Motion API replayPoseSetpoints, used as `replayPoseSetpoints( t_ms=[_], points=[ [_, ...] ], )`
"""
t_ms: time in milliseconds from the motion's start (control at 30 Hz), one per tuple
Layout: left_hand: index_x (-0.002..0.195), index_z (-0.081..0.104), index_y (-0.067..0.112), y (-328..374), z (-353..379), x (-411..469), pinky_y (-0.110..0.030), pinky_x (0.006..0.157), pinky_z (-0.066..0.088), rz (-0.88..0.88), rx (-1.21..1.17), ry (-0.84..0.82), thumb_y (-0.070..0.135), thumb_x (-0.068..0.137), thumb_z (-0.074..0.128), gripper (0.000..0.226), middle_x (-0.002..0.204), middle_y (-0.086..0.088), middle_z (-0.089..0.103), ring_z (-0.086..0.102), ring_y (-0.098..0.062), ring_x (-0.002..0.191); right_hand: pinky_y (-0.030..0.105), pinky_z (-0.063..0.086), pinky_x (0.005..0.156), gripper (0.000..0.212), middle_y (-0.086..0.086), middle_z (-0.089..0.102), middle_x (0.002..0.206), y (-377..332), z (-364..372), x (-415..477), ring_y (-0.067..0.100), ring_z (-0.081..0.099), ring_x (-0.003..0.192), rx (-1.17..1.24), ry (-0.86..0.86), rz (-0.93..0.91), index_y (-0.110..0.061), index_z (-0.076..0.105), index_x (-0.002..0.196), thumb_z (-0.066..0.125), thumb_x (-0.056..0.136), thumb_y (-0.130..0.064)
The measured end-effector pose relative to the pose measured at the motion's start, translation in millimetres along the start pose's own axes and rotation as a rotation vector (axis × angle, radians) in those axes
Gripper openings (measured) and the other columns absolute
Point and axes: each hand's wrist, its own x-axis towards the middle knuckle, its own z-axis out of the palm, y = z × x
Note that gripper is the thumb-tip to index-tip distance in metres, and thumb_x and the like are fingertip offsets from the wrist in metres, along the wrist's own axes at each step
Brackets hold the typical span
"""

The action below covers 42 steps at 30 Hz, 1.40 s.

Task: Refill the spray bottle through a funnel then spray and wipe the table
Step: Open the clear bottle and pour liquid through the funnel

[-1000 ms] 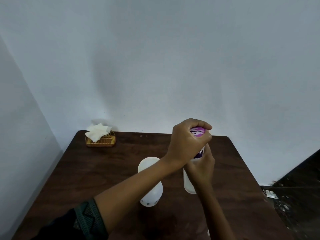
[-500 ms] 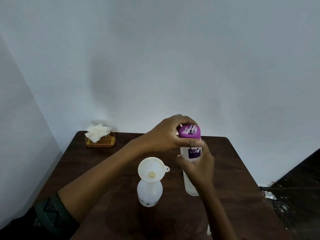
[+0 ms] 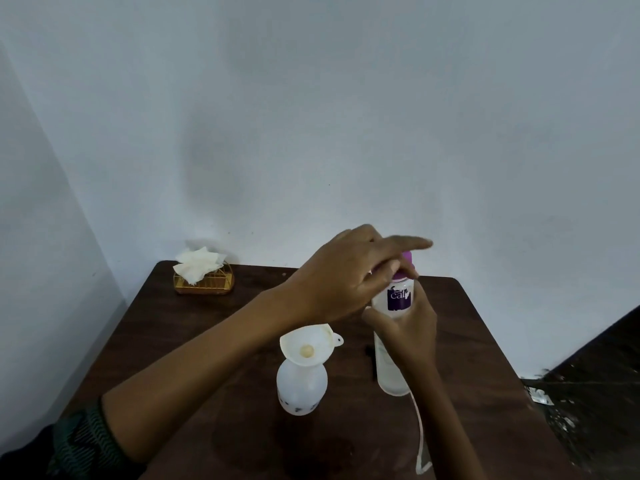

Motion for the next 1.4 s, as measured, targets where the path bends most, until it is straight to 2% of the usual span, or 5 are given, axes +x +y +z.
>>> replayPoseSetpoints(
  t_ms=[467, 800, 900, 1067, 1400],
  points=[
    [0.127, 0.052, 0.036, -33, -15, 17, -0.029, 0.097, 0.028, -0.103, 0.172, -0.243, 0.064, 0.068, 0.057, 0.065, 0.119, 0.017, 0.061, 0.049, 0.000, 0.099, 0.015, 0.050, 0.053, 0.039, -0.008, 0.063, 0.076, 5, 5, -2, 0.005, 0.061, 0.072, -0.058, -0.017, -0.011, -0.027, 0.052, 0.090, 0.068, 0.054, -0.021],
    [0.075, 0.067, 0.020, -31, -30, 15, -0.024, 0.061, 0.039, -0.344, 0.197, -0.155, 0.059, 0.089, 0.041, 0.049, 0.061, 0.009, 0.061, 0.053, 0.000, 0.053, 0.013, 0.050, 0.053, 0.040, -0.007, 0.062, 0.075, 10, 9, -2, 0.004, 0.060, 0.072, -0.077, -0.040, -0.001, -0.021, 0.052, 0.090, 0.068, 0.054, -0.023],
    [0.086, 0.062, 0.027, -30, -30, 15, -0.026, 0.071, 0.043, -0.220, 0.031, -0.154, 0.048, 0.080, 0.067, 0.021, 0.084, 0.012, 0.061, 0.055, -0.002, 0.075, 0.016, 0.049, 0.052, 0.040, -0.004, 0.063, 0.074, 11, 8, 0, 0.005, 0.061, 0.069, -0.088, -0.041, 0.012, -0.017, 0.054, 0.090, 0.068, 0.054, -0.023],
    [0.132, 0.051, 0.020, -31, -25, 21, 0.002, 0.084, 0.032, -0.026, 0.005, -0.434, 0.007, 0.077, 0.073, 0.060, 0.133, 0.001, 0.051, 0.045, 0.000, 0.112, 0.016, 0.048, 0.052, 0.043, -0.005, 0.062, 0.075, 10, 6, 1, 0.009, 0.061, 0.066, -0.111, -0.053, 0.017, -0.017, 0.054, 0.093, 0.067, 0.054, -0.026],
    [0.091, 0.063, 0.022, -23, -20, 25, -0.024, 0.058, 0.032, -0.372, 0.365, -0.222, 0.073, 0.082, 0.035, 0.058, 0.079, 0.007, 0.063, 0.054, -0.009, 0.070, 0.022, 0.051, 0.055, 0.040, -0.002, 0.063, 0.077, 5, 9, 0, 0.014, 0.062, 0.068, -0.132, -0.074, 0.012, -0.017, 0.053, 0.092, 0.074, 0.058, -0.018]
  ],
)
